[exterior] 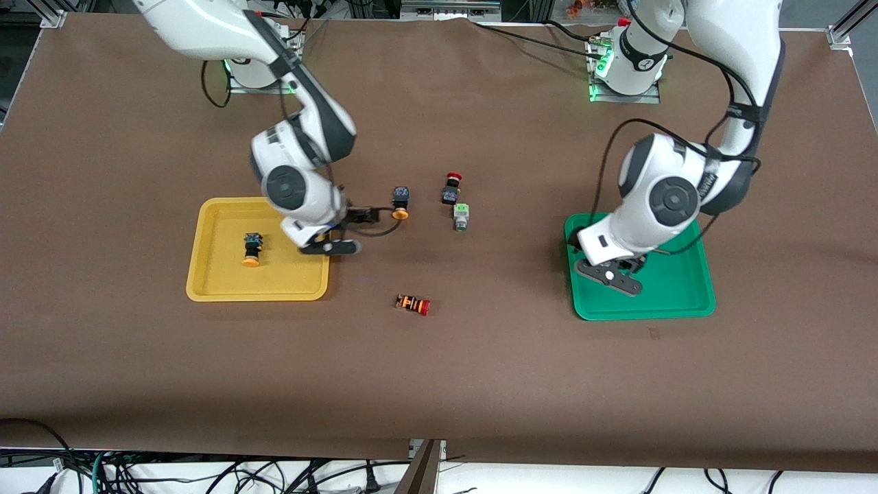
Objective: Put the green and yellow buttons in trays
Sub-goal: 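Release both buttons in the trays and reach both grippers toward the remaining buttons, then grasp the orange button with the right gripper while the left grasps green, then lower the orange button into the yellow tray while the left lifts green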
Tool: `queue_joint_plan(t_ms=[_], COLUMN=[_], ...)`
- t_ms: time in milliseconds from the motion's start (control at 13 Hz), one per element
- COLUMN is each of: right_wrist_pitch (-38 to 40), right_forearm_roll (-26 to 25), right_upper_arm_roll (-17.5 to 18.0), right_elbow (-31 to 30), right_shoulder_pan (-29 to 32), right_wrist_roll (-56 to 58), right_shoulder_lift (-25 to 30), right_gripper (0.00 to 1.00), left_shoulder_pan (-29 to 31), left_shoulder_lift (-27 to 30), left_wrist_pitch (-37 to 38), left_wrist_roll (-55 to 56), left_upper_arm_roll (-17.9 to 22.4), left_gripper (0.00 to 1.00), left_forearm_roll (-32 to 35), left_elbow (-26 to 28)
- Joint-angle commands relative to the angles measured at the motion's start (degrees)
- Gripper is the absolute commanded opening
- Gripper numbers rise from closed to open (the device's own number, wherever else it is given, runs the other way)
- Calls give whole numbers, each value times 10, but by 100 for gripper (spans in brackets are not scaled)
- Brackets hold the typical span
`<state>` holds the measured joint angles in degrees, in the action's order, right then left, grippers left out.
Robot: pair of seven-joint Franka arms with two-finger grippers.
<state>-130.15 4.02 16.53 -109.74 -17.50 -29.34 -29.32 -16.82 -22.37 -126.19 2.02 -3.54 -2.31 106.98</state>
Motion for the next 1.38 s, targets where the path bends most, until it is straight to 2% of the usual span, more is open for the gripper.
queue_joint_plan(t_ms=[0, 231, 308, 385, 538, 615, 769, 1000, 1077, 1308], right_wrist_pitch=[-36, -55, -76, -105, -135, -133, -113, 9, 29, 44], right_forearm_roll=[-1, -7, -7, -8, -9, -8, -8, -9, -9, -9], right_upper_arm_roll=[23, 28, 28, 28, 28, 28, 28, 20, 4, -94], right_elbow=[-10, -23, -35, -49, -53, -51, -46, -19, -19, -28], right_shoulder_pan=[-21, -47, -51, -51, -55, -54, -37, 35, 55, 61], right_wrist_roll=[-60, -108, -108, -108, -108, -111, -109, -8, 43, 203], right_shoulder_lift=[-21, -29, -33, -39, -53, -51, -24, 18, 24, 20], right_gripper=[100, 100, 91, 56, 5, 0, 0, 0, 0, 0], left_shoulder_pan=[-18, -28, -31, -36, -39, -47, -65, -96, -102, -125], left_shoulder_lift=[-7, -24, -29, -33, -35, -42, -62, -96, -110, -144], left_wrist_pitch=[-5, -51, -58, -58, -64, -70, -109, -162, -176, -206], left_wrist_roll=[187, 278, 293, 301, 310, 324, 374, 417, 418, 411], left_upper_arm_roll=[-52, -88, -96, -96, -96, -96, -106, -110, -110, -110], left_gripper=[100, 100, 100, 100, 100, 100, 100, 100, 100, 100], left_forearm_roll=[-18, -31, -32, -31, -32, -32, -40, -39, -33, -30], left_elbow=[2, 4, 5, 4, 4, 4, 5, 4, 4, 7])
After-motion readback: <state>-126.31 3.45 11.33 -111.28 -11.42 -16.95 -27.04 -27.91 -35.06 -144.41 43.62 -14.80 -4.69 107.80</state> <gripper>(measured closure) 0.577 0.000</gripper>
